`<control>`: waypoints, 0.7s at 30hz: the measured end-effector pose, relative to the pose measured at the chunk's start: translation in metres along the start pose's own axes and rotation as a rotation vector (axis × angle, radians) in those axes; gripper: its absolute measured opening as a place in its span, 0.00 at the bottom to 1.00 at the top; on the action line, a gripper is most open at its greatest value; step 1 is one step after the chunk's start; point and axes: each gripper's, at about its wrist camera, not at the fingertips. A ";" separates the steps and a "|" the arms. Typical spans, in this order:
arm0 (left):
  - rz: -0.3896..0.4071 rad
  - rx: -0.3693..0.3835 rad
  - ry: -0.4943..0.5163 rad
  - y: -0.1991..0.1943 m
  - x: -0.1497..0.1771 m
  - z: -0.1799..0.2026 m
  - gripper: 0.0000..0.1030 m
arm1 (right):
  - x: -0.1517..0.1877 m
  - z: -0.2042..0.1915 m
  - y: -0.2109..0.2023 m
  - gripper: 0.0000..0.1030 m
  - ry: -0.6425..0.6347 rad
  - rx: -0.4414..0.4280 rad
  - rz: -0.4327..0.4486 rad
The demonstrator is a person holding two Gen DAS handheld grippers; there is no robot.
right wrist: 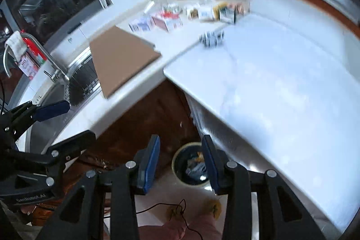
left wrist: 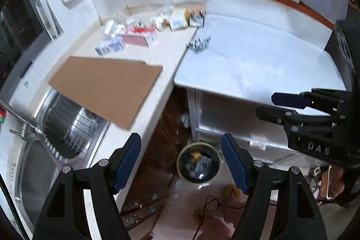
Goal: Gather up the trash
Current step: 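Raise both tools and move the right gripper to the black-and-white wrapper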
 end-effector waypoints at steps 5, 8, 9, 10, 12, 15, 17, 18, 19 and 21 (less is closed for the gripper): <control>0.051 -0.036 -0.018 -0.021 -0.016 0.001 0.72 | -0.028 0.014 -0.021 0.47 -0.029 -0.019 0.063; 0.080 -0.066 -0.020 -0.025 -0.025 0.001 0.73 | -0.042 0.017 -0.025 0.49 -0.051 -0.034 0.091; 0.088 -0.073 -0.019 -0.027 -0.030 0.000 0.73 | -0.047 0.018 -0.026 0.49 -0.061 -0.039 0.097; 0.093 -0.076 -0.019 -0.027 -0.034 0.000 0.73 | -0.052 0.019 -0.026 0.49 -0.069 -0.043 0.103; 0.090 -0.084 -0.022 -0.031 -0.044 -0.003 0.73 | -0.062 0.023 -0.027 0.49 -0.088 -0.046 0.111; 0.086 -0.089 -0.016 -0.036 -0.055 -0.010 0.74 | -0.073 0.029 -0.028 0.49 -0.101 -0.059 0.117; 0.081 -0.108 0.000 -0.037 -0.064 -0.016 0.75 | -0.081 0.035 -0.027 0.50 -0.104 -0.068 0.118; 0.080 -0.117 0.008 -0.037 -0.068 -0.019 0.75 | -0.085 0.036 -0.025 0.50 -0.106 -0.064 0.116; 0.076 -0.126 0.018 -0.037 -0.073 -0.023 0.75 | -0.089 0.038 -0.023 0.51 -0.107 -0.058 0.114; 0.070 -0.134 0.034 -0.035 -0.082 -0.032 0.76 | -0.097 0.042 -0.015 0.51 -0.107 -0.052 0.109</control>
Point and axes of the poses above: each gripper's, at about its wrist camera, not at the fingertips, and y roughly the way its jaws point, z to its right, x to its underside, and after that the axes turned 8 degrees about -y, right-handed
